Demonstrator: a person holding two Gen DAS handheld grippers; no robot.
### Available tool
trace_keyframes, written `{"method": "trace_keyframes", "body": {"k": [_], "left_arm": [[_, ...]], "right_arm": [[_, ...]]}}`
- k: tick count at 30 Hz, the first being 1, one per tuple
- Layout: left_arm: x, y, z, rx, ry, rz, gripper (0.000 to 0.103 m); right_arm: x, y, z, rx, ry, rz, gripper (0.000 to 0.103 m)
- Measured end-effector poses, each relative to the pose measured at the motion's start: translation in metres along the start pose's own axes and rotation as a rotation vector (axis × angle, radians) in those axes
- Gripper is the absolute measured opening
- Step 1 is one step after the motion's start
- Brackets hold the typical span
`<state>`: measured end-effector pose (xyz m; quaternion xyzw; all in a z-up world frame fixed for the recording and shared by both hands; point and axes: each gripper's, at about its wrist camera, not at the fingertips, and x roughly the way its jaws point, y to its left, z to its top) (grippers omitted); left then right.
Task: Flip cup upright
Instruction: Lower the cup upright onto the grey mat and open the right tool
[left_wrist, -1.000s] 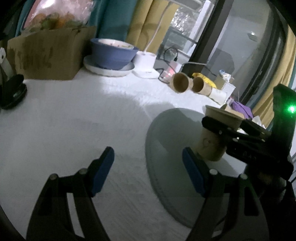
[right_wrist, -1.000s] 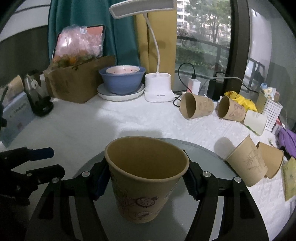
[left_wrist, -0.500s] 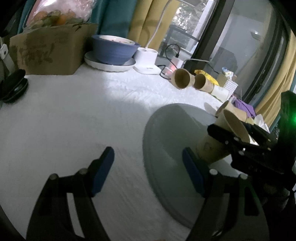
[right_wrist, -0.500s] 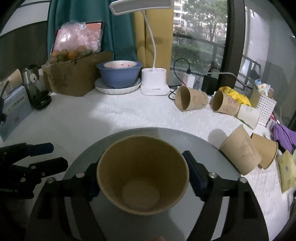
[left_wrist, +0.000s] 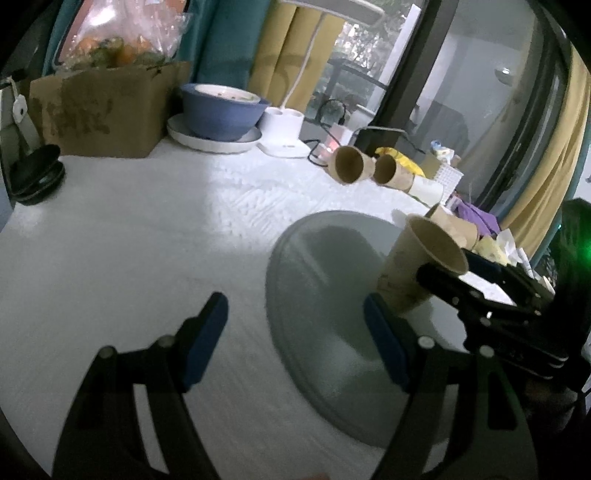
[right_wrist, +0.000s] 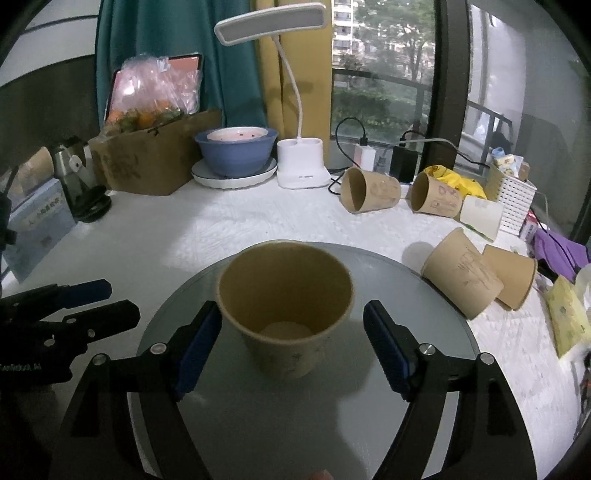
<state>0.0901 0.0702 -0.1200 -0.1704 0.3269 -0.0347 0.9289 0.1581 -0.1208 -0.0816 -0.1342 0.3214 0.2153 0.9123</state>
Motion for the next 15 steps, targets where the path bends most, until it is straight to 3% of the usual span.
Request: {"method": "trace_keyframes", "body": {"k": [15], "left_arm": [[-0.041,-0.027,0.001,0.063,-0.104,-0.022,0.077]], "right_arm": [[-0.053,0.001,-0.003,0.016,-0.08,-0.034,0.082]]}}
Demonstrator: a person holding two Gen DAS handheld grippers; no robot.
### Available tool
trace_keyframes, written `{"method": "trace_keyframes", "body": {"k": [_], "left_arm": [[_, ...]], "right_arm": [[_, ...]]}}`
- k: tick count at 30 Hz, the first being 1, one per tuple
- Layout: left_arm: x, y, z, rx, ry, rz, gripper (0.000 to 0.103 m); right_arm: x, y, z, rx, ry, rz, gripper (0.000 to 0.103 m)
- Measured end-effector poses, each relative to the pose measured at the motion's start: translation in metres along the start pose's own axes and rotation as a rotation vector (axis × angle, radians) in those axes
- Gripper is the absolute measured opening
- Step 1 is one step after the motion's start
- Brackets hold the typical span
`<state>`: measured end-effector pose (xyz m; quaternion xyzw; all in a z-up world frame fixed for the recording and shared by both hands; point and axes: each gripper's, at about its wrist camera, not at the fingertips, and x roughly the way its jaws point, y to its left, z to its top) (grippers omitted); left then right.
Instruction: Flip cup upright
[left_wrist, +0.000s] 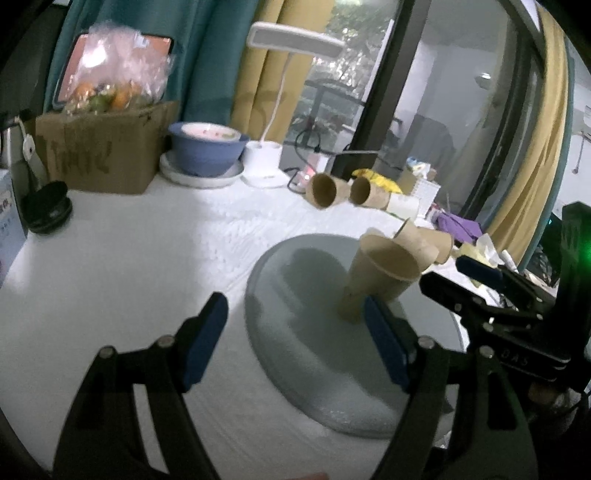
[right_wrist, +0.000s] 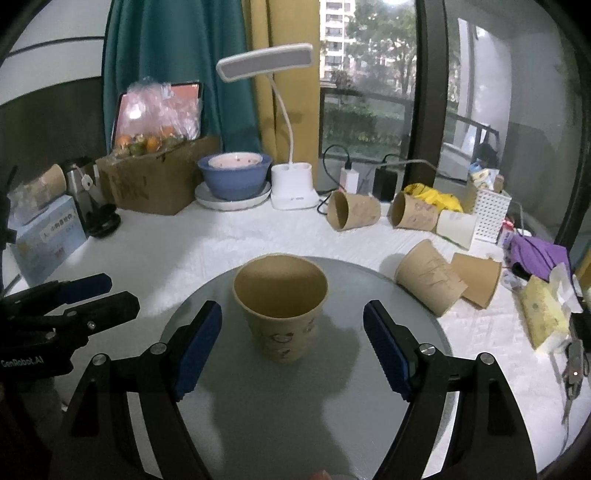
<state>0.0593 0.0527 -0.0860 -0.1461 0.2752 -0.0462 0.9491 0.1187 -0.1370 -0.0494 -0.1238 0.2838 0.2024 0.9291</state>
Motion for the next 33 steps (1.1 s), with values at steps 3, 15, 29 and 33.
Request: {"method": "trace_keyframes", "body": {"k": [3,15,29,33], "left_arm": [[-0.01,-0.007,0.003,0.021,-0.027,-0.003,0.077],[-0.05,-0.034,0.013,0.109,-0.149,0.009,0.078],[-0.103,-0.065,0.013,0.213,-0.344,0.041,0.092],[-0.115,-0.072,0.013,0.245,-0.378,0.047,0.092]], "right_arm": [[-0.011,-0.001,0.002,0.004,-0.02,-0.005,0.082],[-0.067,-0.005,0.012,0.017,-0.122,-0.015,0.082],[-0.118,0.0,0.011,0.029,-0.216,-0.007,0.082],[-0.131,0.0,0.011,0.034,-0.247,-0.009,0.082]]}}
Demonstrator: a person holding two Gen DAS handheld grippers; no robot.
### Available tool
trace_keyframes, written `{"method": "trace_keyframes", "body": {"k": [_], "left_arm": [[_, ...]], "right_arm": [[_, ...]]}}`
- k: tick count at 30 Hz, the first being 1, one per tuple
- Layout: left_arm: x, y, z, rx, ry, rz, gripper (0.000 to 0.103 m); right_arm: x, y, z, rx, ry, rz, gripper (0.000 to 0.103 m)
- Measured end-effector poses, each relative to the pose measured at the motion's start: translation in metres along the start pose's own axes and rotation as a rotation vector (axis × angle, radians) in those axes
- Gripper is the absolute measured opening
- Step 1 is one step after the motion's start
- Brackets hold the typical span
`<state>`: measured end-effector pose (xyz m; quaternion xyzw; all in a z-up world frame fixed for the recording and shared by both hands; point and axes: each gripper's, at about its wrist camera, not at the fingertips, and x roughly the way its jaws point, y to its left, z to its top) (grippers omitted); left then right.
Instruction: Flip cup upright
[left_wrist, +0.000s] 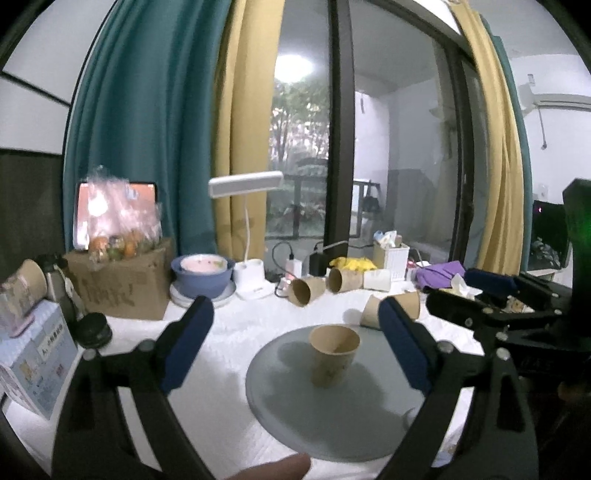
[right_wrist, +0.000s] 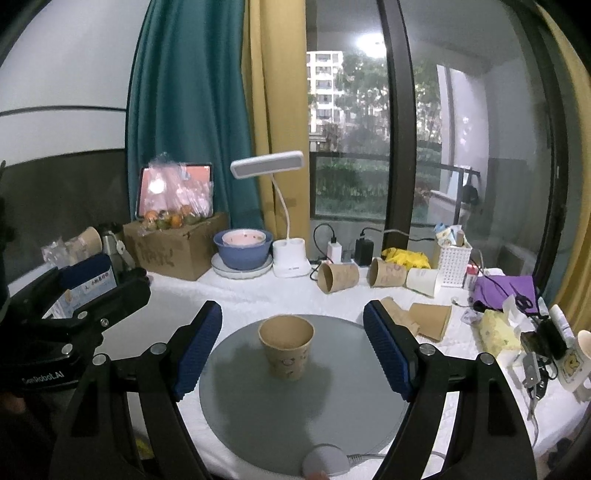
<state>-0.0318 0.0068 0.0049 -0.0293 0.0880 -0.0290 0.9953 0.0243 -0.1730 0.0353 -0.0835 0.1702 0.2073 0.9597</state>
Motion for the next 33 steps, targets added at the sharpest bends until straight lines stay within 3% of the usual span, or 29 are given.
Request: {"method": "trace_keyframes", "body": {"k": [9,33], "left_arm": [[-0.011,-0.002,0.008,0.026,-0.042,0.013,0.092],[-0.013,-0.006,0.008,0.02,-0.025,-0.011,0.092]], "right_arm": [[-0.01,-0.004,0.005,0.012,-0.027,0.006,0.082],[-0.005,-0.002,0.006,0.031,-0.002,0.009,0.082]]}}
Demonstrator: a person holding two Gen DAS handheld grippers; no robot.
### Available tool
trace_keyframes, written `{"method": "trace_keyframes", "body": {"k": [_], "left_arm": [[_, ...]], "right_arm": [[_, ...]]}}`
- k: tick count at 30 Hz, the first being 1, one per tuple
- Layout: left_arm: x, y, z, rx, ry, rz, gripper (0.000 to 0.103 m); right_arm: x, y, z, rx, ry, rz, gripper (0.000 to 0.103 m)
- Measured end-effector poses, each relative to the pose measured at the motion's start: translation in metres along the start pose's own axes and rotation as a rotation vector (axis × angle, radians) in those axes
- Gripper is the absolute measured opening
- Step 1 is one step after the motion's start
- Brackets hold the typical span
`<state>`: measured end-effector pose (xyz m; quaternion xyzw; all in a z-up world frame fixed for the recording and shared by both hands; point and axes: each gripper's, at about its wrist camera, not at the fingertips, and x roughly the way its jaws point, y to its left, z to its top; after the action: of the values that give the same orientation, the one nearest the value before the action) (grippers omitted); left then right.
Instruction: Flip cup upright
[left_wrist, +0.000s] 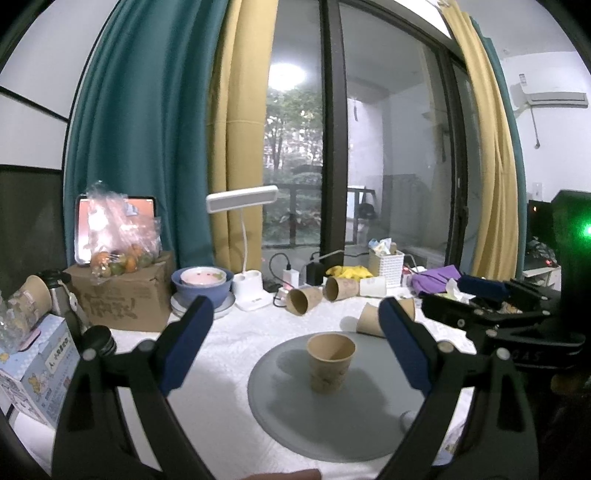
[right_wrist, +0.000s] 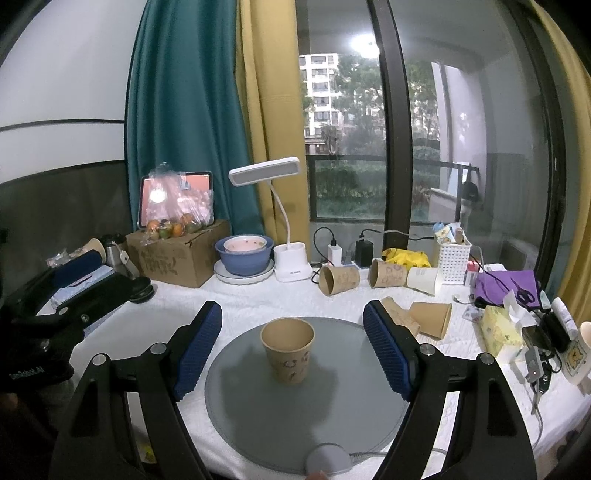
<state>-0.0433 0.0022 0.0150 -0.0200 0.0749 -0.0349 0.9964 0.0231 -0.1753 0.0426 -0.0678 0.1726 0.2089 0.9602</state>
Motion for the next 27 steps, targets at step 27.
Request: {"method": "trace_keyframes", "body": {"k": [27], "left_arm": [[-0.0004,0.0013,-0.0009,-0.005,0.0,0.002,0.092]], "right_arm": [[0.0002,0.0004,-0.0006,0.001,0.0,-0.001,0.082]]}}
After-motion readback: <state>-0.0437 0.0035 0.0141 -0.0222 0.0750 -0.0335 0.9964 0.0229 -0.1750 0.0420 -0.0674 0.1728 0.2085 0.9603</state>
